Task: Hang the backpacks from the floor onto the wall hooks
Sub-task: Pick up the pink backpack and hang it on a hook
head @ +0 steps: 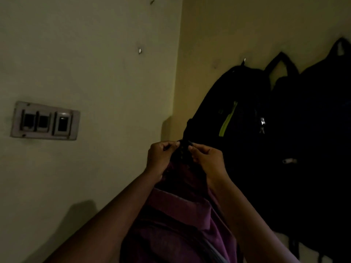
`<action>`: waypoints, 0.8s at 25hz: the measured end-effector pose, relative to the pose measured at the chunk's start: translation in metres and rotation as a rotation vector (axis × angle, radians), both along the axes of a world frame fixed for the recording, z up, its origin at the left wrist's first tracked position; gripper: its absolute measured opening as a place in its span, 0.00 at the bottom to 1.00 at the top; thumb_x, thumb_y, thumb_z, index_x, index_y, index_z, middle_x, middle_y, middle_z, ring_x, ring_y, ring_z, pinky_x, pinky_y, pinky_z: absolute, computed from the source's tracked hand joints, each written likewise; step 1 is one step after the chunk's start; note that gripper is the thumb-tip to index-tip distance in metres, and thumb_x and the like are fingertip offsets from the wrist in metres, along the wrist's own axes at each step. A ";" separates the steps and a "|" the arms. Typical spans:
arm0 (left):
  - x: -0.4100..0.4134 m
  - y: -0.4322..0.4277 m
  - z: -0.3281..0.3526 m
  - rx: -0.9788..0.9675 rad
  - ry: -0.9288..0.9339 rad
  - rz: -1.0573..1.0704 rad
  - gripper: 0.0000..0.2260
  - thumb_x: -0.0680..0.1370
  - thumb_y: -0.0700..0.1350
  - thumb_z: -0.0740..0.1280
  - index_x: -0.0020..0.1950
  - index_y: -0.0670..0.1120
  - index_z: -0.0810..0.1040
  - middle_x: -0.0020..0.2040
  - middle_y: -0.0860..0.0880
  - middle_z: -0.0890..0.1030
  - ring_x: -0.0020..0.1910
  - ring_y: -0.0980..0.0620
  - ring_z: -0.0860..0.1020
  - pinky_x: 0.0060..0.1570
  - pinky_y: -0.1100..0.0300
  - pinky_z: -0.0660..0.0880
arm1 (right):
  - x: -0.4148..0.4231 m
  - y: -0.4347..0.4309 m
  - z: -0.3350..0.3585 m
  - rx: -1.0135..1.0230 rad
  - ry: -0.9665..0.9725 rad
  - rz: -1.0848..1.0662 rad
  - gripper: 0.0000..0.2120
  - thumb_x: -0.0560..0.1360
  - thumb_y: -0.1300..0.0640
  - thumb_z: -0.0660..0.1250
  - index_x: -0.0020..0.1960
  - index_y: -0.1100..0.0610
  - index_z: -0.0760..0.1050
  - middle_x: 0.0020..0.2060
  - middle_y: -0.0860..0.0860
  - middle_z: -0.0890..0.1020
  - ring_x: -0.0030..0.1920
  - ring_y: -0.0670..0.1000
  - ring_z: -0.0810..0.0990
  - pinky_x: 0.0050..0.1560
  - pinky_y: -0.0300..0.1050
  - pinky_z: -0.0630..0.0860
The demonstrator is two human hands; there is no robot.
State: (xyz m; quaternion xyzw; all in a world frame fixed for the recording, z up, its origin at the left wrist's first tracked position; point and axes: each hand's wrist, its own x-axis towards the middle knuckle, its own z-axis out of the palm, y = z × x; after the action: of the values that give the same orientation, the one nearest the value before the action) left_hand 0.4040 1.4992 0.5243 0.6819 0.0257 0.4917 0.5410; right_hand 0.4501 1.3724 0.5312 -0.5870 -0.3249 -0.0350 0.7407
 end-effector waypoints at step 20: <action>0.284 0.099 0.257 0.275 -0.384 -0.204 0.09 0.76 0.44 0.67 0.49 0.41 0.83 0.46 0.43 0.85 0.41 0.51 0.80 0.40 0.61 0.78 | 0.222 0.100 0.249 -0.105 -0.543 -0.867 0.12 0.75 0.56 0.67 0.55 0.59 0.81 0.45 0.53 0.83 0.31 0.41 0.75 0.23 0.27 0.69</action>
State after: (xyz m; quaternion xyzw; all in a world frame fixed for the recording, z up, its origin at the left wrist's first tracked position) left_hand 0.6877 1.5983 0.7814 0.6421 -0.2135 0.5542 0.4848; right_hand 0.6717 1.4723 0.7804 -0.6740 -0.2337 -0.4738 0.5164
